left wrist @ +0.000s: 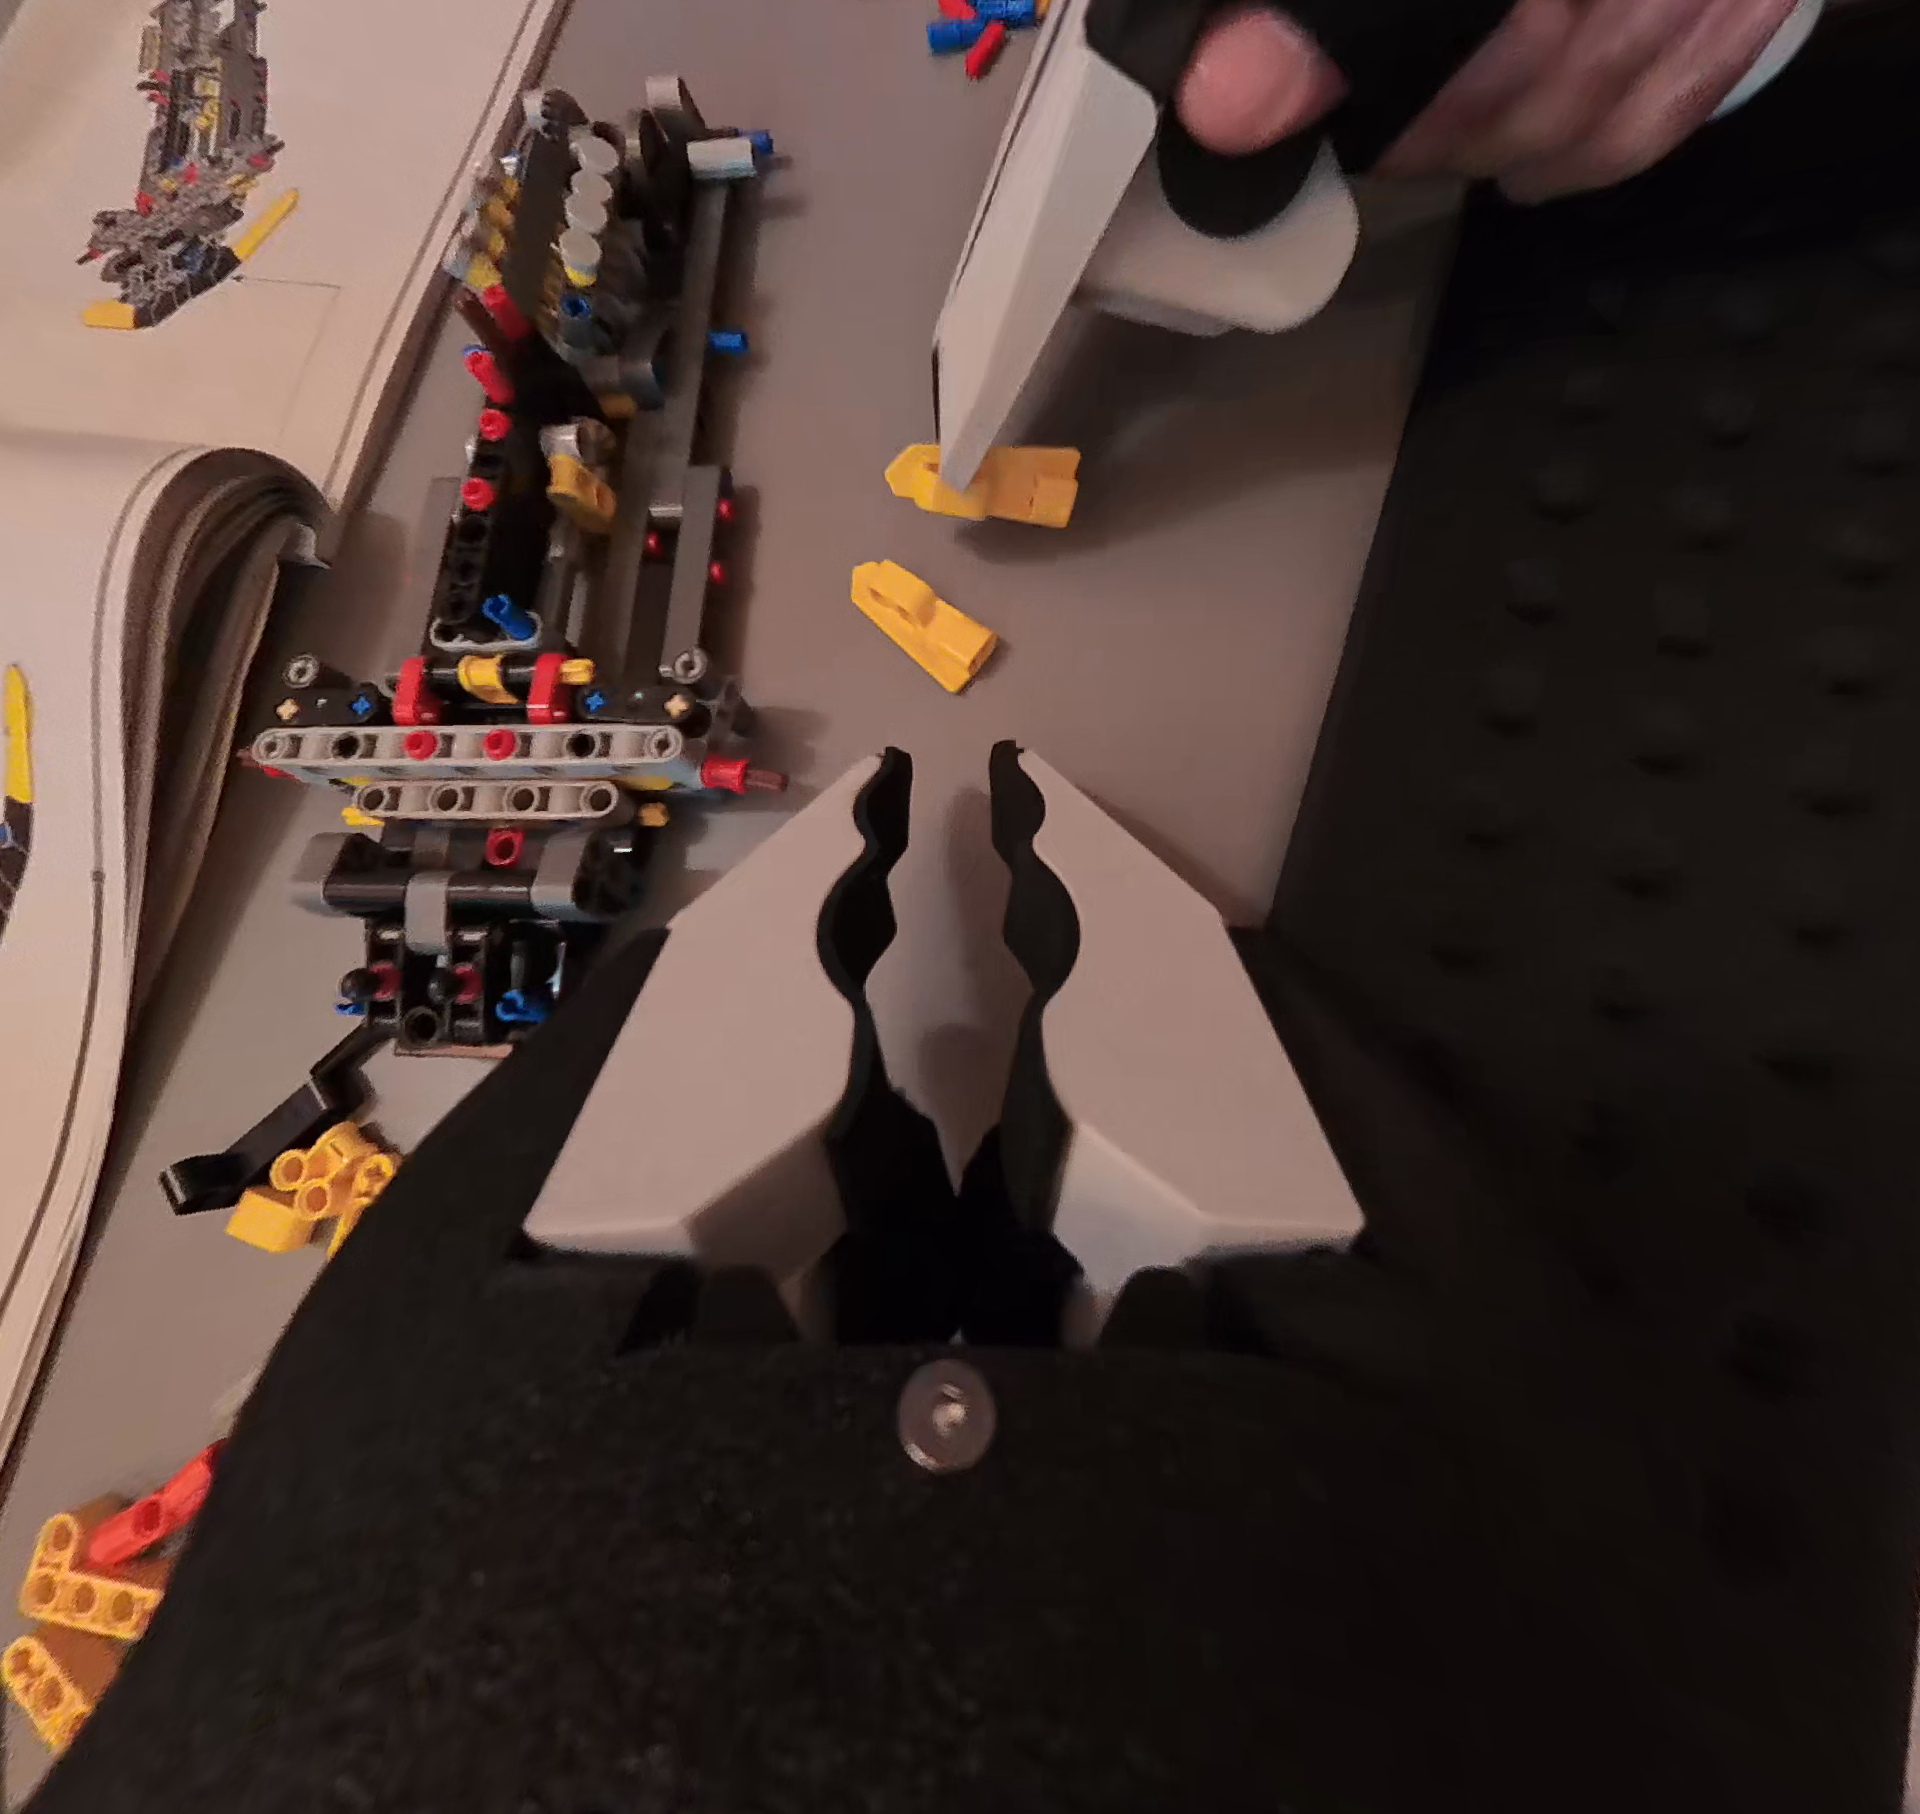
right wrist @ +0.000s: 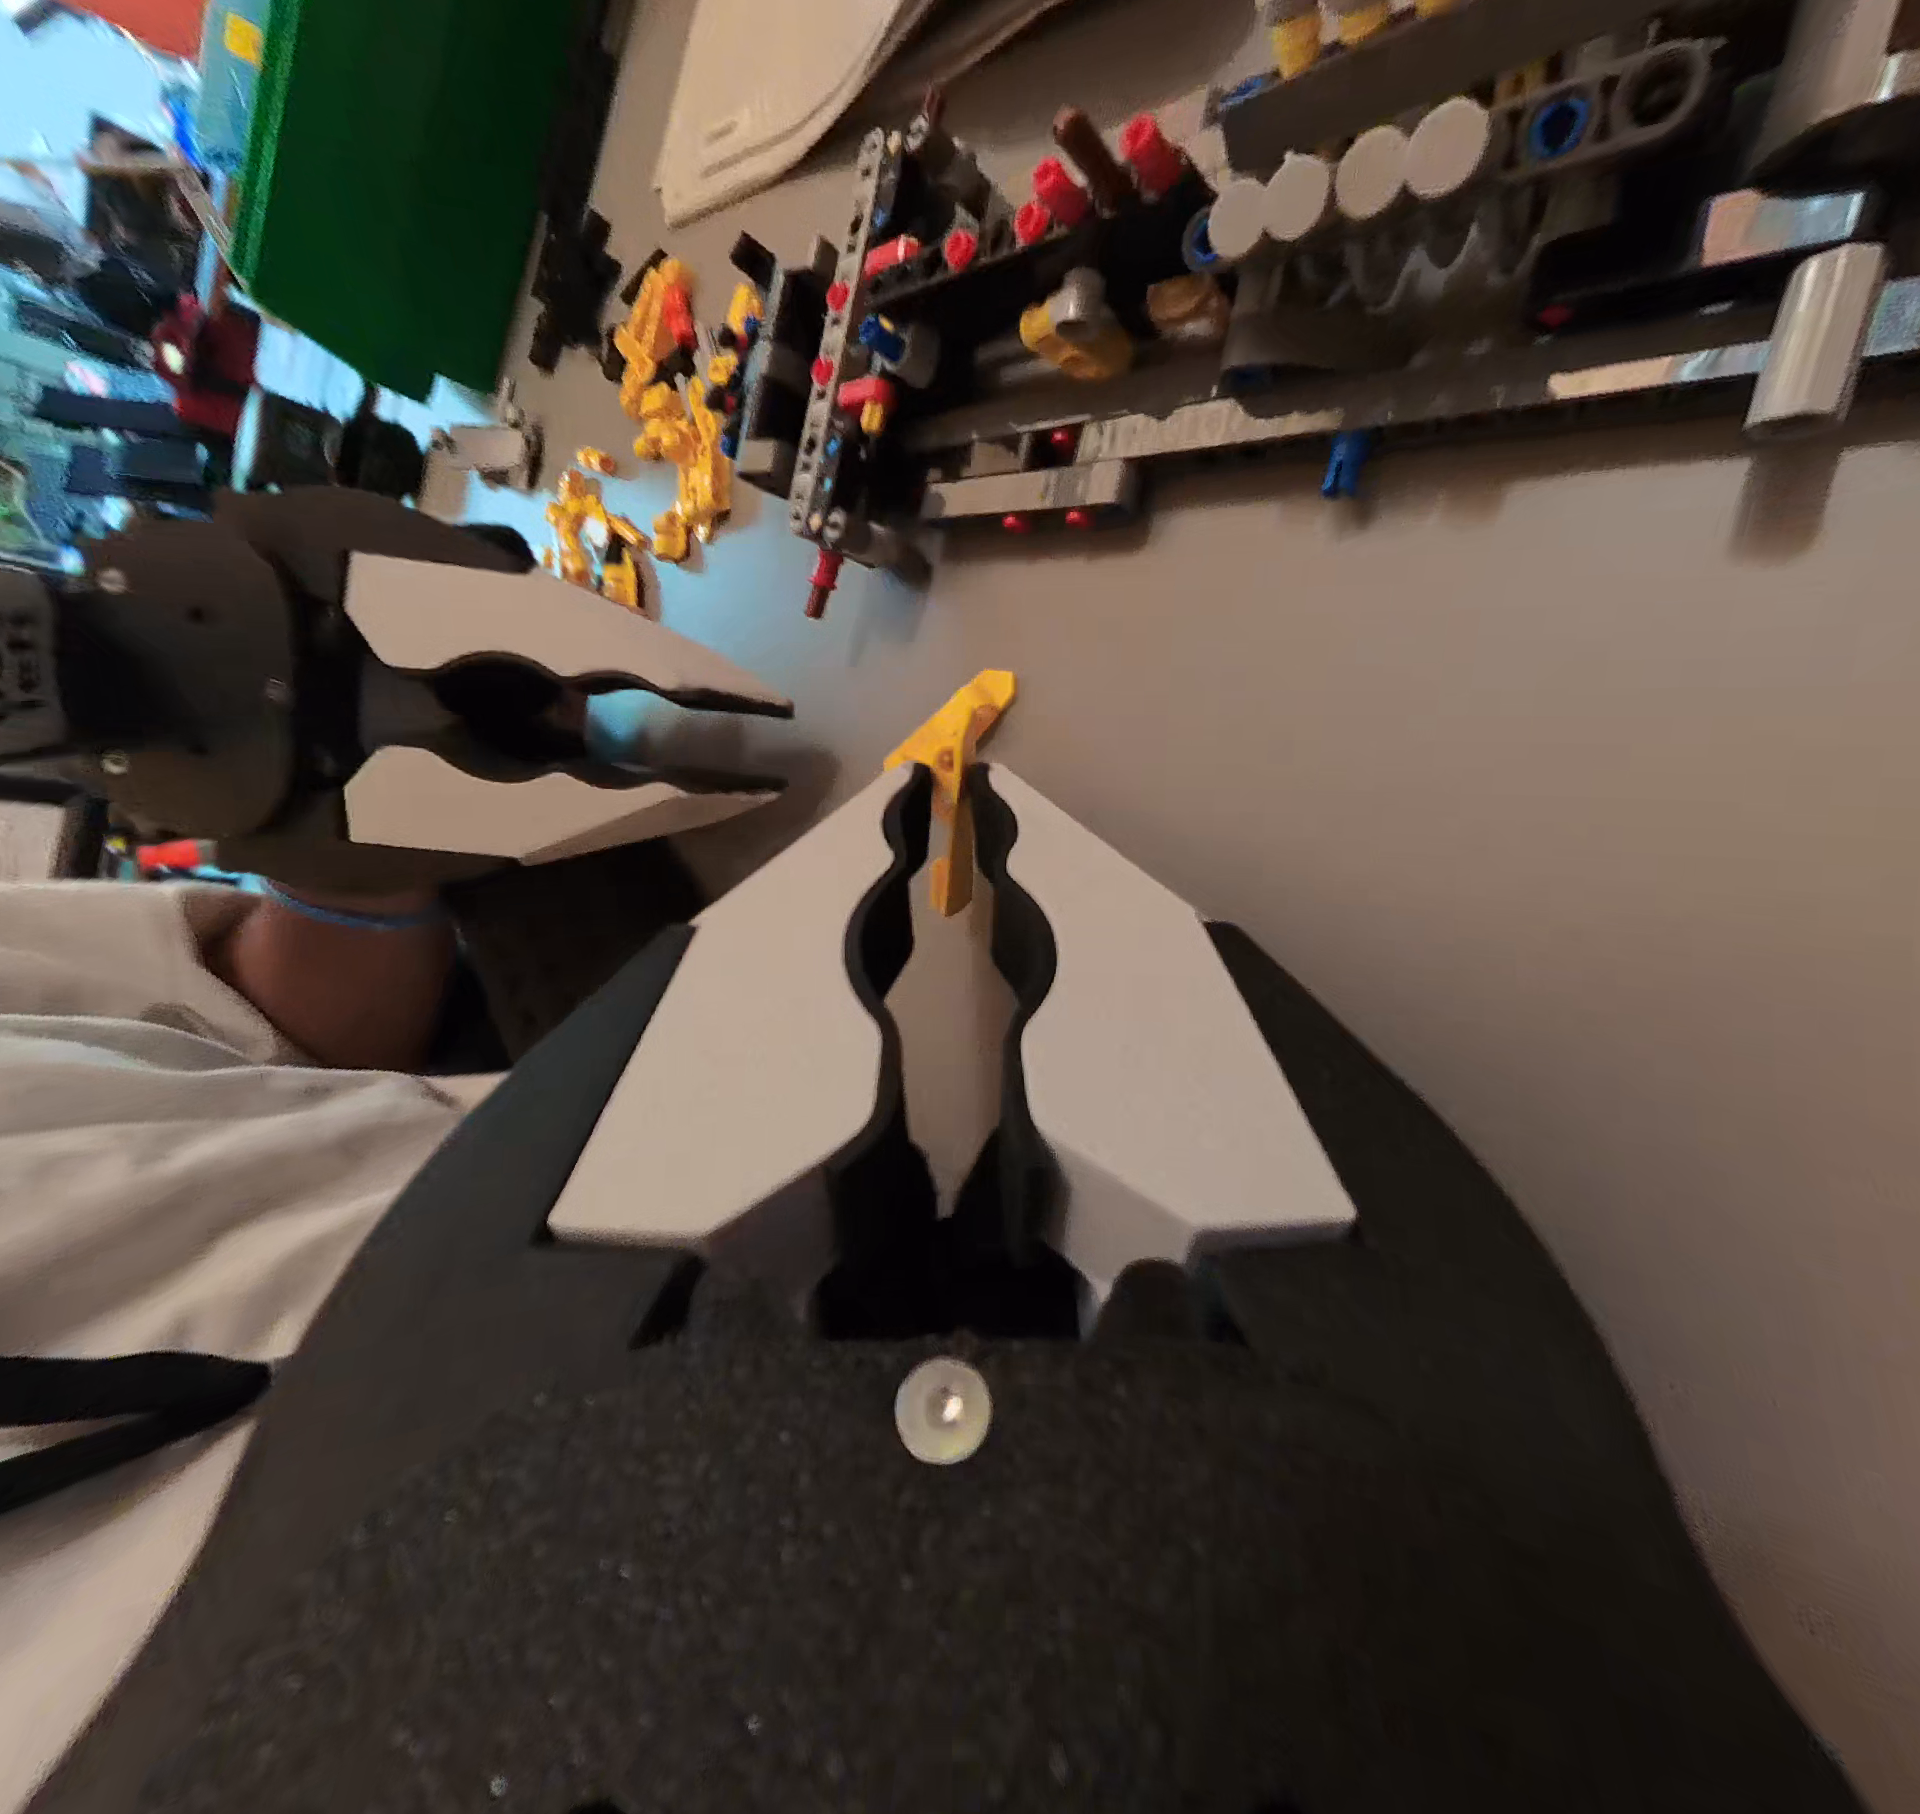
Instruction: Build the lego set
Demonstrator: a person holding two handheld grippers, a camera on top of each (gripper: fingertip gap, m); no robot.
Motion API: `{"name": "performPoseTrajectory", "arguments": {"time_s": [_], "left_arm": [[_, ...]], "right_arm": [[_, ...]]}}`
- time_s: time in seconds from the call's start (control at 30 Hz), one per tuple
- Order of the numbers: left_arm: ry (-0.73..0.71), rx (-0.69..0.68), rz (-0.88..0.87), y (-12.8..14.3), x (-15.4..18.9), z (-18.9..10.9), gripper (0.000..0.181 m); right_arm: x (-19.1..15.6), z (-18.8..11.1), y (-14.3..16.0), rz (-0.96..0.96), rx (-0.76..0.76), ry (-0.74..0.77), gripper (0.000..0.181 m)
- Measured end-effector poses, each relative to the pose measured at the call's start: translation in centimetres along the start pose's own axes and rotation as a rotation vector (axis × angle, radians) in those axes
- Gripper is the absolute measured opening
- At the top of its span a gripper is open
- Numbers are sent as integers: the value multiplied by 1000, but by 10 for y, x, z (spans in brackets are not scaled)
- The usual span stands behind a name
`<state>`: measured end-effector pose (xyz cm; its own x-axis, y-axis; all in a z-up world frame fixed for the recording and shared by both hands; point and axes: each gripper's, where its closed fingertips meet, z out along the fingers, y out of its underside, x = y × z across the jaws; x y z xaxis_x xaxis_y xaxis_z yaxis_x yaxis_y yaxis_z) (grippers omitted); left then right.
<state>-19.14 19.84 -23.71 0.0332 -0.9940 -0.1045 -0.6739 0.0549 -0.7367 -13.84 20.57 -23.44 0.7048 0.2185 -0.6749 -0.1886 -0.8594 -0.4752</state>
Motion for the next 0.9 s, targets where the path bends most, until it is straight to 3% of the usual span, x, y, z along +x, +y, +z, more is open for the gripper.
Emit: {"name": "performPoseTrajectory", "arguments": {"time_s": [0.2, 0.47, 0.7, 0.8, 0.9], "left_arm": [[24, 6, 7, -8, 0, 4, 17], [105, -65, 152, -13, 3, 21, 18], [121, -89, 120, -10, 6, 29, 18], [130, -90, 82, -12, 5, 32, 14], [127, -104, 61, -12, 3, 34, 10]], "right_arm": [[11, -13, 2, -218, -24, 155, 15], [17, -17, 19, -793, -135, 365, 24], [0, -11, 17, -928, -158, 231, 19], [9, -5, 23, -909, -236, 188, 19], [7, -2, 23, -909, -234, 134, 8]]}}
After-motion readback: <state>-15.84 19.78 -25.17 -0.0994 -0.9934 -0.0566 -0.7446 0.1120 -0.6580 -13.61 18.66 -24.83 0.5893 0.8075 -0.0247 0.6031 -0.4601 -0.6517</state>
